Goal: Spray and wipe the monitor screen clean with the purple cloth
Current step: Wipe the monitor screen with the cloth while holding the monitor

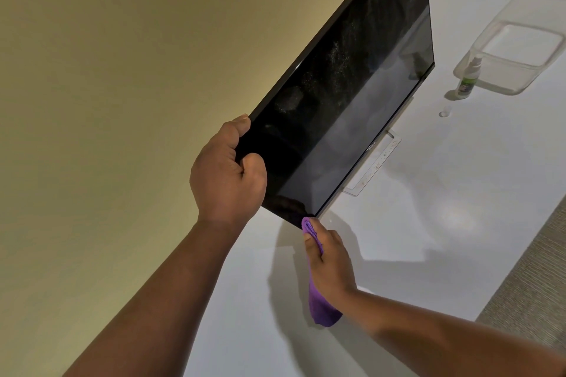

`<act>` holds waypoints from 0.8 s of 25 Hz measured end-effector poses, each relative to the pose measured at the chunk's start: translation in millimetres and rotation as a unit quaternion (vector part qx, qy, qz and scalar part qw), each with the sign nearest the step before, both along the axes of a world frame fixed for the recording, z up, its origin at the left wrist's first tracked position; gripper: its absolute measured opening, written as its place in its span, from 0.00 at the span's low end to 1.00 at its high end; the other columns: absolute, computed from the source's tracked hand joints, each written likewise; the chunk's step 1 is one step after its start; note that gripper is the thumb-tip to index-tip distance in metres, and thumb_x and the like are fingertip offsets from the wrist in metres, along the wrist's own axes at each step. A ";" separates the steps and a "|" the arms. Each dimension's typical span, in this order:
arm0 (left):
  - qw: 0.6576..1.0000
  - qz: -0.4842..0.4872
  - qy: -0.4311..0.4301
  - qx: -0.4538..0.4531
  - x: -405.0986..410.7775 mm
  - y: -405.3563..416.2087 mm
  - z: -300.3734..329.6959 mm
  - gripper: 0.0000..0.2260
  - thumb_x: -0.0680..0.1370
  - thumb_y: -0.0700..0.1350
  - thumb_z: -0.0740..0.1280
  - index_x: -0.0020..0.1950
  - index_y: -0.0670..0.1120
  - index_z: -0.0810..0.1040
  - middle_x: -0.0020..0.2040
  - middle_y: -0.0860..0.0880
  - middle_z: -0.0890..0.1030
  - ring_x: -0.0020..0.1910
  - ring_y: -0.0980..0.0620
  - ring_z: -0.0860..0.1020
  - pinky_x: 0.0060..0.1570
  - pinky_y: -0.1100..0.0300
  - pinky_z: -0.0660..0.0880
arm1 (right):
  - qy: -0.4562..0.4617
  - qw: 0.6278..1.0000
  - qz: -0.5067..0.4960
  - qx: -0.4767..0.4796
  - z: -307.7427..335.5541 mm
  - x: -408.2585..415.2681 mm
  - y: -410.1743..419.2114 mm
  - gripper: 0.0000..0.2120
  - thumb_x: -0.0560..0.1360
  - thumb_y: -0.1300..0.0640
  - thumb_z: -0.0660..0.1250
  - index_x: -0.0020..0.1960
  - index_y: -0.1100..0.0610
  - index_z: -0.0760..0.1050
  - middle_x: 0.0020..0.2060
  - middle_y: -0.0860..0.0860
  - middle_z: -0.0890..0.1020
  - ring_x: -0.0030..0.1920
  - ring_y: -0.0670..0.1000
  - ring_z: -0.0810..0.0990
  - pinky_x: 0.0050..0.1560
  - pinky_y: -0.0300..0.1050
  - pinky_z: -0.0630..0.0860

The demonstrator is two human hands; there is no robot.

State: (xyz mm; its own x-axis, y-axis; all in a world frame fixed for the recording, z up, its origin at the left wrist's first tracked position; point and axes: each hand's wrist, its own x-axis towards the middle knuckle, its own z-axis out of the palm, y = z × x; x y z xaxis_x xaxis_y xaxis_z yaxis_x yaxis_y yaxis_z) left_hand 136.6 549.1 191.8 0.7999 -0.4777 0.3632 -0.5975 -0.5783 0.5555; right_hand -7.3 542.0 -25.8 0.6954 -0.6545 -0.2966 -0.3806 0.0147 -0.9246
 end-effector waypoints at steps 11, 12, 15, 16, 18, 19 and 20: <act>1.000 -0.002 -0.004 -0.005 0.0 1.0 -1.3 0.23 0.71 0.43 0.60 0.64 0.50 0.81 0.64 0.59 0.81 0.63 0.59 0.78 0.62 0.57 0.77 | 0.071 0.975 0.138 -0.159 -7.8 -2.0 -22.6 0.18 0.85 0.52 0.57 0.73 0.44 0.73 0.48 0.45 0.75 0.41 0.46 0.74 0.34 0.31 0.64; 1.000 0.000 -0.002 -0.007 0.2 0.8 -1.3 0.23 0.71 0.43 0.60 0.64 0.50 0.81 0.64 0.58 0.81 0.63 0.60 0.78 0.62 0.58 0.77 | 0.075 0.969 0.156 -0.176 -8.2 -1.7 -25.3 0.18 0.85 0.51 0.57 0.73 0.45 0.72 0.50 0.47 0.77 0.41 0.46 0.73 0.34 0.30 0.63; 1.000 0.002 0.005 -0.007 1.1 0.6 -1.8 0.23 0.71 0.42 0.60 0.64 0.50 0.81 0.64 0.59 0.81 0.65 0.58 0.78 0.63 0.54 0.77 | 0.088 0.974 0.158 -0.138 -4.7 2.6 -31.2 0.19 0.85 0.53 0.56 0.73 0.45 0.72 0.51 0.50 0.79 0.44 0.48 0.75 0.39 0.38 0.71; 1.000 0.003 0.007 -0.007 0.9 0.7 -1.9 0.23 0.71 0.42 0.60 0.64 0.50 0.81 0.64 0.59 0.81 0.65 0.58 0.78 0.63 0.53 0.77 | 0.087 0.980 0.144 -0.102 -1.5 5.3 -30.6 0.19 0.85 0.53 0.56 0.74 0.46 0.73 0.52 0.50 0.80 0.47 0.49 0.78 0.43 0.40 0.75; 1.000 0.007 0.008 -0.010 -0.6 0.9 -1.2 0.23 0.71 0.42 0.60 0.64 0.51 0.81 0.63 0.60 0.81 0.64 0.59 0.78 0.63 0.54 0.77 | 0.077 0.991 0.109 0.000 7.1 10.6 -25.5 0.18 0.85 0.53 0.57 0.74 0.48 0.74 0.59 0.50 0.83 0.56 0.52 0.81 0.53 0.42 0.80; 1.000 0.007 0.006 -0.010 -1.3 0.8 -0.6 0.23 0.71 0.42 0.60 0.64 0.51 0.81 0.63 0.60 0.81 0.63 0.60 0.78 0.62 0.56 0.77 | 0.068 0.991 0.078 0.079 10.5 13.4 -23.7 0.17 0.85 0.53 0.58 0.72 0.48 0.76 0.60 0.48 0.84 0.57 0.52 0.82 0.54 0.43 0.81; 1.000 0.007 0.003 -0.008 -1.4 0.5 -0.2 0.23 0.71 0.42 0.60 0.64 0.50 0.81 0.64 0.60 0.81 0.62 0.62 0.77 0.62 0.58 0.76 | 0.057 0.980 0.034 0.188 12.7 15.9 -24.6 0.16 0.85 0.54 0.60 0.69 0.47 0.78 0.56 0.45 0.85 0.54 0.51 0.84 0.51 0.42 0.82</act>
State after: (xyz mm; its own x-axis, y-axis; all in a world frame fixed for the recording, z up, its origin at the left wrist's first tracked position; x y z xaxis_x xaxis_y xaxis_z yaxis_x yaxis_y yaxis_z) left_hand 135.2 549.6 191.6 0.8084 -0.4607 0.3665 -0.5866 -0.5779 0.5674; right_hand 8.6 517.4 -13.1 0.6811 -0.4380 -0.5867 -0.4935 0.3174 -0.8098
